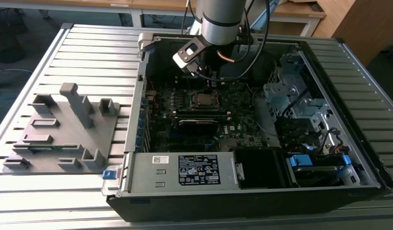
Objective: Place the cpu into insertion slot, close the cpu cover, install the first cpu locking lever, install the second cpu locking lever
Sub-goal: 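Close the cpu cover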
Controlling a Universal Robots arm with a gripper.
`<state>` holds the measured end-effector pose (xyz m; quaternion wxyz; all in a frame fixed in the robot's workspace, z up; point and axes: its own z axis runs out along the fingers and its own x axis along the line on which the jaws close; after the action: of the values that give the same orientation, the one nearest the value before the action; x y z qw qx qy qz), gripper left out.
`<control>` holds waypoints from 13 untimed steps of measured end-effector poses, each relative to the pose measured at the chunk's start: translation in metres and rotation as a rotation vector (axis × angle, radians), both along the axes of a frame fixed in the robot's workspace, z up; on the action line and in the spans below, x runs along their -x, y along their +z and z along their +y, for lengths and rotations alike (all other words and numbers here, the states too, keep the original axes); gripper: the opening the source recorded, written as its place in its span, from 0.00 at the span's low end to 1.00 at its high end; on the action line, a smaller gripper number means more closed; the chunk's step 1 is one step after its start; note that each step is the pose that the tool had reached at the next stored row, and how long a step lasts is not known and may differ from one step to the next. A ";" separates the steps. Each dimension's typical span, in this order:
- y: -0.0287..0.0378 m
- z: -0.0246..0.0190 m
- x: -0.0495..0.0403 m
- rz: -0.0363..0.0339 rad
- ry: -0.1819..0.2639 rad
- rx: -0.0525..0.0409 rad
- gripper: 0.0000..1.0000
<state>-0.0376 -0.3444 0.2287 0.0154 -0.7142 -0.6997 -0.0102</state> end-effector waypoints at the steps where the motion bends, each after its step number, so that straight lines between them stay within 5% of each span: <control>1: 0.0000 0.0000 0.0000 0.0000 0.000 0.0001 0.10; 4: -0.0002 0.0000 0.0000 0.0000 0.019 0.0000 0.10; 13: -0.0014 0.0000 0.0000 -0.0001 0.183 -0.0001 0.10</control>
<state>-0.0376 -0.3444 0.2273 0.0163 -0.6472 -0.7621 -0.0088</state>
